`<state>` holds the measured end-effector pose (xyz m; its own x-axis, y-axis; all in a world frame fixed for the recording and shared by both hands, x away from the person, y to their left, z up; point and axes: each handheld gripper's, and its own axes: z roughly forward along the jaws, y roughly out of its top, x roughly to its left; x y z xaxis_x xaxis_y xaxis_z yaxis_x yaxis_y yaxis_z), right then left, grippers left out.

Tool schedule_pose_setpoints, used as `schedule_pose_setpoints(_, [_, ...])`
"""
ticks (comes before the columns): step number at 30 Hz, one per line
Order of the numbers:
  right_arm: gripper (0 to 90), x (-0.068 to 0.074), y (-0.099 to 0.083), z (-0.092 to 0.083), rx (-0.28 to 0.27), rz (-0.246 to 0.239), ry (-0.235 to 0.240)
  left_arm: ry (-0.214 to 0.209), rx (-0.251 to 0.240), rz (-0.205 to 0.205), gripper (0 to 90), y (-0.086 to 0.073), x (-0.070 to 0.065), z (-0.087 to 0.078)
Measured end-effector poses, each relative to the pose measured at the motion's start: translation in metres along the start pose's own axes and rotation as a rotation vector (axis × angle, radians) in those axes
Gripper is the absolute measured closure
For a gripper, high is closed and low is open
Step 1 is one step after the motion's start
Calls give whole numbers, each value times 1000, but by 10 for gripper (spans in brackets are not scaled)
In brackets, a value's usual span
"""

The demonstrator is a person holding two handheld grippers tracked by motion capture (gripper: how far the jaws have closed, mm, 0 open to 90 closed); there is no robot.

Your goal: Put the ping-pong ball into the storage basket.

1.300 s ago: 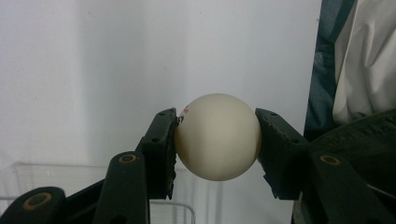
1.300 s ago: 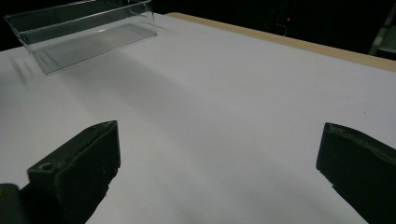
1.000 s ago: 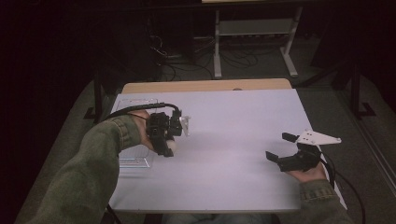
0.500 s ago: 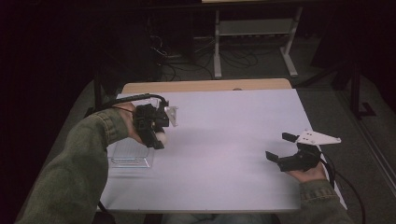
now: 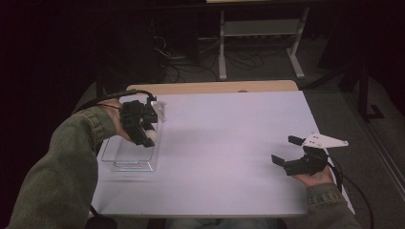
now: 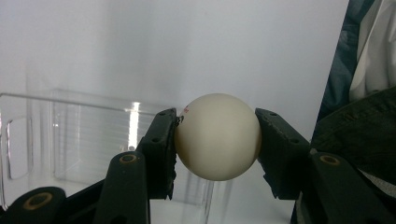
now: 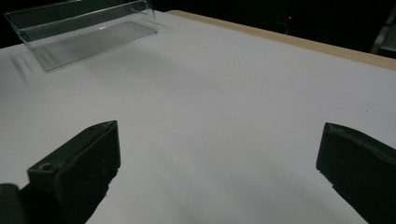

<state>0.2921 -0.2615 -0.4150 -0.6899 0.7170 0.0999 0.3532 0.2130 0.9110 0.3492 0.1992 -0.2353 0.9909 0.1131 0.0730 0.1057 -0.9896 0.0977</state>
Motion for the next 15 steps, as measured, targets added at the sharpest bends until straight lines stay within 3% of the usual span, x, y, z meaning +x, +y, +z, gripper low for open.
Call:
schedule_pose_setpoints(6, [0,0,0,1,3,2,1,24,-16,-13,512,-8,3,-7])
schedule_pose_setpoints(15, [0,0,0,1,5,-1,6,34,13,-9,512,-10,5,-7])
